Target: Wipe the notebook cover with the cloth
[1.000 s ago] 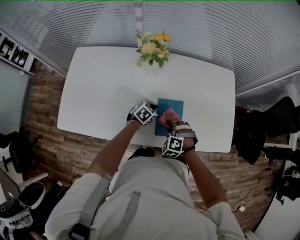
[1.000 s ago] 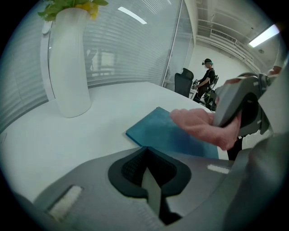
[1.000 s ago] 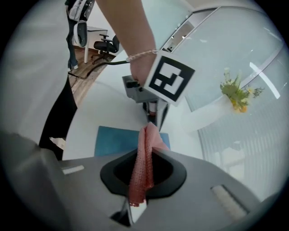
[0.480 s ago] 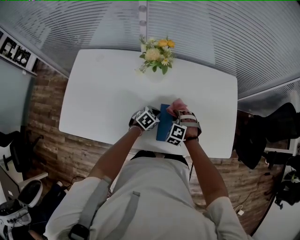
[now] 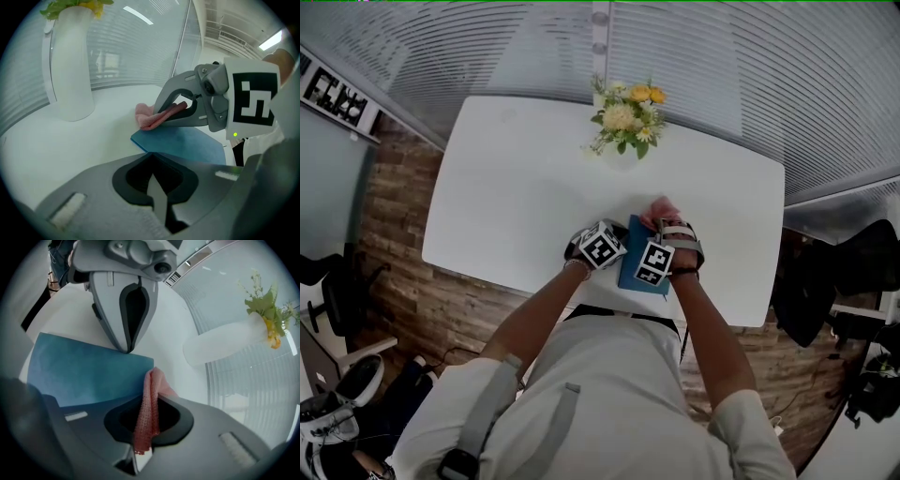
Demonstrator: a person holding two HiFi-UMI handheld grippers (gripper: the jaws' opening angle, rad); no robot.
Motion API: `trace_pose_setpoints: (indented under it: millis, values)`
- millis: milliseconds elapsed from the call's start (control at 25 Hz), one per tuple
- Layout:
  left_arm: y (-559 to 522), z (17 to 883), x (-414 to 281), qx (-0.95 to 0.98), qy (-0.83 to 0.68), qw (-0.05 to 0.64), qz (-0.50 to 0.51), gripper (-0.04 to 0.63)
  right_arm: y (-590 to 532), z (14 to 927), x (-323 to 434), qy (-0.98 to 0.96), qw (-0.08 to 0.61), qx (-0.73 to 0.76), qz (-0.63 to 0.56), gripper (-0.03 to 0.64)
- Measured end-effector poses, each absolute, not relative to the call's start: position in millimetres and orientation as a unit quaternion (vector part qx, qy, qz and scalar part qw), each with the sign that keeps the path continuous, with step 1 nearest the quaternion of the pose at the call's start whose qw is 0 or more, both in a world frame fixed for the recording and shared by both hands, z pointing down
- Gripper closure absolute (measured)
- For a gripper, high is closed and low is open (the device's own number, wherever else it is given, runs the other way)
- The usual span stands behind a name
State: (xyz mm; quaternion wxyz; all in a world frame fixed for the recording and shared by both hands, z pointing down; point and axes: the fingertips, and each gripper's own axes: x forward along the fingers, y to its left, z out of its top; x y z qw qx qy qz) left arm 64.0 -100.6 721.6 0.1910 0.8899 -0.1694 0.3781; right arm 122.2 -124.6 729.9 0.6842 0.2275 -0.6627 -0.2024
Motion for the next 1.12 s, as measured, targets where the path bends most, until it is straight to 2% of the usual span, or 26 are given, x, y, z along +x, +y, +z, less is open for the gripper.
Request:
trace_pose_setpoints:
  millis: [1120]
  values:
    - [-100.4, 722.6, 63.1, 0.890, -0.172, 0.186, 0.379, 0.592, -103.8, 735.8, 121.4, -0.674, 0.675, 0.232, -0.191, 0.612]
